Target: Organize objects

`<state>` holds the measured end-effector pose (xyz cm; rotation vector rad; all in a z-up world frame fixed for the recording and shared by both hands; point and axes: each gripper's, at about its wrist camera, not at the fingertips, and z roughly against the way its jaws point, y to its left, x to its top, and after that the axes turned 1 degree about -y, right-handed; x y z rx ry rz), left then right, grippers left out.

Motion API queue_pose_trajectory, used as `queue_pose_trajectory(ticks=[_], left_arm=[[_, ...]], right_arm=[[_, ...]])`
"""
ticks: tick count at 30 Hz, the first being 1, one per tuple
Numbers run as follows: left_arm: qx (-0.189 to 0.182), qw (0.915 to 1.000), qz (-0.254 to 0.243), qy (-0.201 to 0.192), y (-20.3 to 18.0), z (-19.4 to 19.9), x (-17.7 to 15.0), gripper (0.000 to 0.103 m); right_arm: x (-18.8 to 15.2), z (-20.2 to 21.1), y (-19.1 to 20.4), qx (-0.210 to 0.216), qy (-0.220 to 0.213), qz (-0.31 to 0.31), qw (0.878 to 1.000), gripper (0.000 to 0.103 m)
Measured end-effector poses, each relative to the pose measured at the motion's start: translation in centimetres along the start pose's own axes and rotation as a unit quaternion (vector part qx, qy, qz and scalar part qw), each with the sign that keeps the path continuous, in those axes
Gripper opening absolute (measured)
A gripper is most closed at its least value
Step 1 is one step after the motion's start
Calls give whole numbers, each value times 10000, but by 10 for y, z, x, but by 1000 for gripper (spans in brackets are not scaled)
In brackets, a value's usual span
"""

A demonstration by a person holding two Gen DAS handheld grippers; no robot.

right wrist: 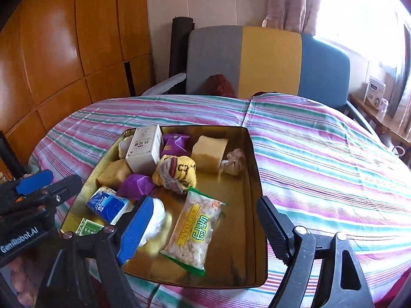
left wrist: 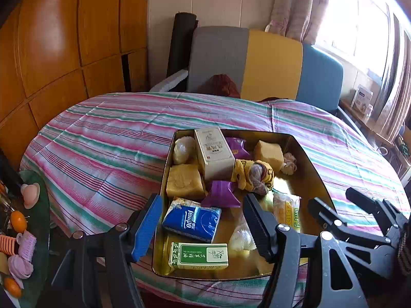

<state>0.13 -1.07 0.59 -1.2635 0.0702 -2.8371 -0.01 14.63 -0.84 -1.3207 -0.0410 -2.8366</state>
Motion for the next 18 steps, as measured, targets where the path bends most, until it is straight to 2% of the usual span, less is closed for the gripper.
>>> queue_pose_trajectory(ticks=[7,14,18], left_arm=[[-46,9999,120,71,6,-1,0,66],[177,9993,58,-323,9,6,1,63],[97,9997,29,-226,9,3,3,63]], right_arm=[[-4,-5,4,9,77,16,10000,83],[-7,-8,6,31,161,30,9999,83],[-7,-9,6,53,181,29,9998,83]])
